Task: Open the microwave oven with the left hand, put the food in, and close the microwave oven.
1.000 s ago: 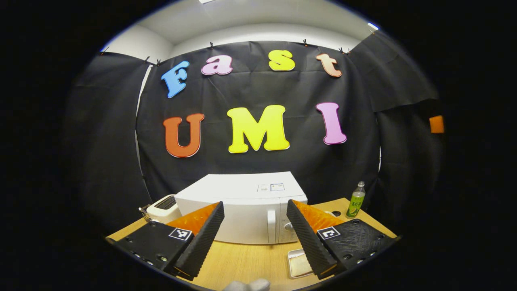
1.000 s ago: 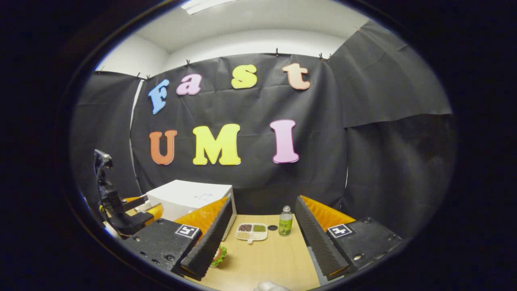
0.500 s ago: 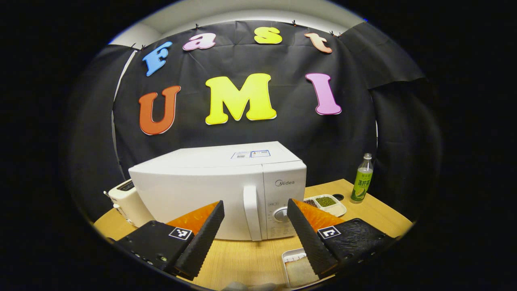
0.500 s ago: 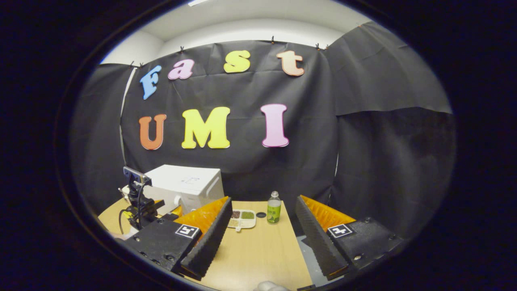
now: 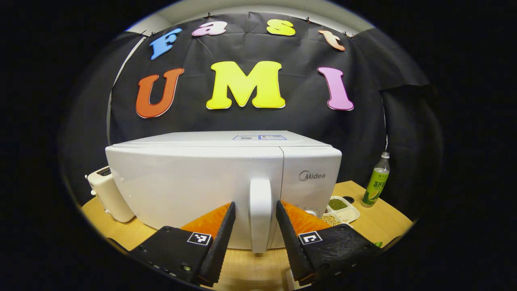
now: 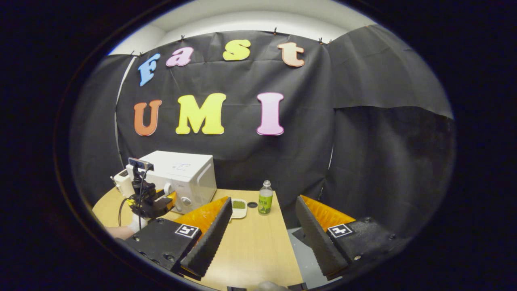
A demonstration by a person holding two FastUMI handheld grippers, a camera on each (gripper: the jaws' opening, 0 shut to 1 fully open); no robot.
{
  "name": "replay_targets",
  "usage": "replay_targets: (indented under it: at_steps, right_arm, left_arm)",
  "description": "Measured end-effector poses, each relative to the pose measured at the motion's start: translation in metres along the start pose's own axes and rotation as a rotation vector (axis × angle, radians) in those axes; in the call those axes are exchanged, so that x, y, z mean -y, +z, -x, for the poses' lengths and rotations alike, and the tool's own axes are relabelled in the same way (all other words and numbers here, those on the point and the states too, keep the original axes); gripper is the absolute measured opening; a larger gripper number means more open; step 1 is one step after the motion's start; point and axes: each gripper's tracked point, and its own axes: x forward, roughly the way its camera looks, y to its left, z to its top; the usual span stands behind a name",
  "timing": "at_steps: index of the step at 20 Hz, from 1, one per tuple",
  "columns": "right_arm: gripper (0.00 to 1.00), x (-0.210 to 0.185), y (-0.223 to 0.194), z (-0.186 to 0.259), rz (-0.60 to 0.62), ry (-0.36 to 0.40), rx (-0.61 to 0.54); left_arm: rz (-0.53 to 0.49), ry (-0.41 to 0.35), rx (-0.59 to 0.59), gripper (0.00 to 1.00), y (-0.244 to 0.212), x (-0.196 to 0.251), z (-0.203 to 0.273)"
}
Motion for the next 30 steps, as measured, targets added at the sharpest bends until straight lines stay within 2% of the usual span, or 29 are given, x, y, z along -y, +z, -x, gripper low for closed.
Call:
replay_targets:
  at_steps: [1, 2, 4, 8, 9, 10, 11, 12, 17, 20, 22, 23, 24, 25, 26, 28, 29, 30]
  right_arm:
    - [0.93, -0.001, 0.003, 0.001, 0.003, 0.002, 0.006]
    - [0.93, -0.002, 0.005, 0.002, 0.004, 0.004, 0.013]
    - [0.93, -0.006, 0.007, 0.002, 0.004, 0.012, 0.019]
    - [0.93, -0.009, 0.009, 0.004, -0.003, 0.010, 0.022]
    - [0.93, -0.009, 0.010, 0.007, -0.001, 0.006, 0.022]
    - [1.00, -0.010, 0.011, 0.009, -0.001, 0.007, 0.027]
    - [0.93, -0.011, 0.013, 0.010, 0.003, 0.004, 0.029]
    - [0.93, -0.011, 0.012, 0.012, 0.006, 0.002, 0.030]
    - [0.93, -0.007, 0.018, 0.027, 0.013, -0.019, 0.056]
    - [0.93, -0.009, 0.017, 0.034, 0.022, -0.014, 0.061]
    - [0.93, -0.017, 0.012, 0.039, 0.033, 0.008, 0.051]
    - [0.93, -0.023, 0.010, 0.041, 0.029, 0.024, 0.042]
    - [0.93, -0.030, 0.007, 0.042, 0.025, 0.047, 0.038]
    - [1.00, -0.037, 0.005, 0.044, 0.025, 0.066, 0.033]
    - [0.93, -0.042, 0.001, 0.045, 0.028, 0.085, 0.027]
    - [0.93, -0.056, -0.002, 0.050, 0.026, 0.125, 0.024]
    - [1.00, -0.061, -0.003, 0.051, 0.024, 0.138, 0.023]
    - [0.93, -0.065, -0.007, 0.053, 0.021, 0.153, 0.020]
  left_arm:
    - [0.001, -0.015, -0.011, 0.63, -0.002, 0.001, 0.000]
    - [0.018, -0.030, -0.012, 0.43, -0.002, 0.007, 0.001]
    - [0.020, -0.042, -0.019, 0.27, -0.002, 0.007, 0.002]
    - [0.050, -0.055, -0.025, 0.19, -0.002, 0.006, 0.002]
    - [0.051, -0.052, -0.028, 0.11, -0.002, 0.006, 0.002]
    - [0.055, -0.054, -0.030, 0.11, -0.002, 0.006, 0.005]
    - [0.055, -0.052, -0.031, 0.06, -0.002, 0.006, 0.001]
    - [0.055, -0.053, -0.032, 0.04, -0.002, 0.006, 0.002]
    - [0.055, -0.079, -0.057, 0.04, -0.005, 0.006, 0.006]
    - [0.018, -0.104, -0.035, 0.04, -0.009, 0.001, 0.036]
    - [0.025, -0.122, -0.041, 0.04, -0.016, -0.003, 0.062]
    - [0.027, -0.123, -0.041, 0.00, -0.019, -0.009, 0.073]
    - [0.020, -0.117, -0.044, 0.04, -0.022, -0.015, 0.086]
    - [0.014, -0.104, -0.045, 0.04, -0.024, -0.020, 0.098]
    - [0.013, -0.088, -0.052, 0.04, -0.028, -0.028, 0.110]
    - [0.014, -0.060, -0.063, 0.04, -0.034, -0.043, 0.132]
    - [0.014, -0.048, -0.069, 0.07, -0.035, -0.050, 0.143]
    - [0.013, -0.037, -0.076, 0.07, -0.038, -0.056, 0.152]
